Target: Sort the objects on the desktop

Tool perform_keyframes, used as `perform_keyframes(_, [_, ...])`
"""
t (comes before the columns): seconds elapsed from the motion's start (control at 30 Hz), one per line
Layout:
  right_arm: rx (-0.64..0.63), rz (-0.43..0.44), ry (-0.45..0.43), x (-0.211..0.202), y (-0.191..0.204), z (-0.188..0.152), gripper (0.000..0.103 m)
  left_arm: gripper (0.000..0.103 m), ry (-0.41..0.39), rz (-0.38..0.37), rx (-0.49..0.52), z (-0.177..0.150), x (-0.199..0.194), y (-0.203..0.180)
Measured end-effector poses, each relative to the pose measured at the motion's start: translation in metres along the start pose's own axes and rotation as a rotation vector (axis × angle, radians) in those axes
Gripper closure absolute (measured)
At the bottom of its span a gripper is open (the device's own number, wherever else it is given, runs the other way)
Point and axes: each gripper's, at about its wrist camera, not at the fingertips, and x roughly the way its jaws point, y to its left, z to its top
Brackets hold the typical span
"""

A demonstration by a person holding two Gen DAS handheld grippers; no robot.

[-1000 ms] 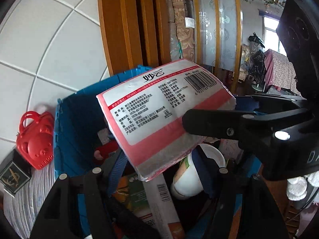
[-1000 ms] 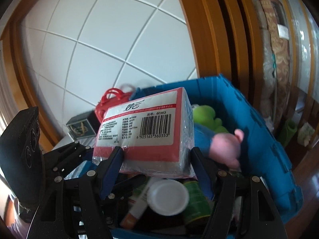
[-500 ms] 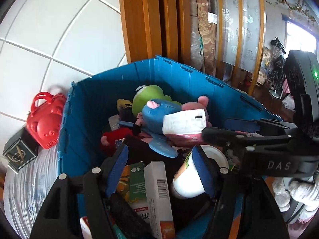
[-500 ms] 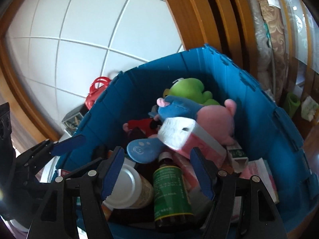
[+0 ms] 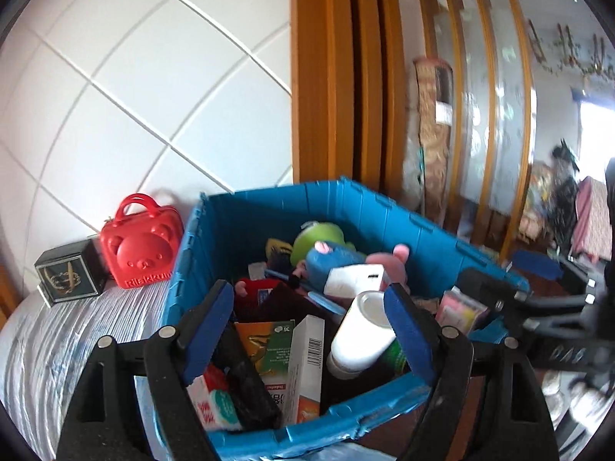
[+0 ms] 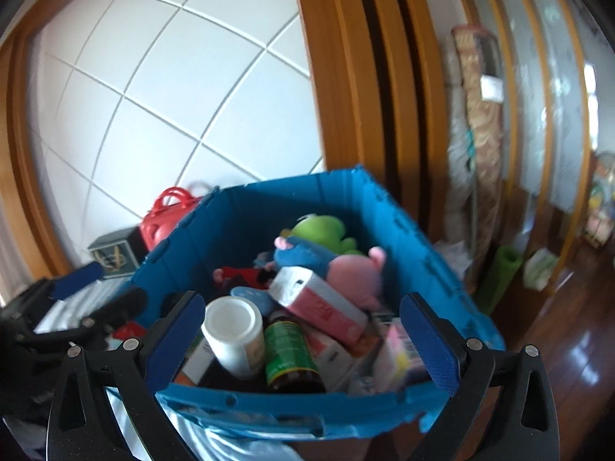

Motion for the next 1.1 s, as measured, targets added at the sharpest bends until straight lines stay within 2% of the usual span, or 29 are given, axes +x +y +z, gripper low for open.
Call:
perform_keyframes(0.03, [-0.014, -0.017, -0.012, -0.005, 0.002, -0.004, 0.0, 0.021, -0.011, 0.014, -0.014, -0.002, -0.006, 0.001])
perform_keyframes(0.13, [-0.029, -0.041, -0.028, -0.011, 0.003, -0.01, 0.0, 0.001, -0.031, 0.072, -0.038, -0.005, -0.01, 0.003])
perform_keyframes(0.43, [-0.02, -0.074, -0.035, -0.008, -0.001, -0.022, 0.0, 0.001, 0.022, 0.154, -0.017, -0.015, 0.0, 0.007])
perform_keyframes(0.57, [-0.021, -0.113, -0.032, -0.007, -0.002, -0.026, 0.0, 0.001, 0.061, 0.109, -0.044, -0.017, 0.001, 0.012])
perform_keyframes(0.7, [-0.022, -0.134, -0.02, -0.004, -0.002, -0.029, 0.0, 0.001, 0.067, 0.091, -0.027, -0.021, 0.001, 0.009])
perform_keyframes(1.1, [-0.032, -0.164, 0.003, -0.005, 0.0, -0.03, 0.0, 0.001, 0.097, 0.095, -0.065, -0.023, -0.005, 0.014])
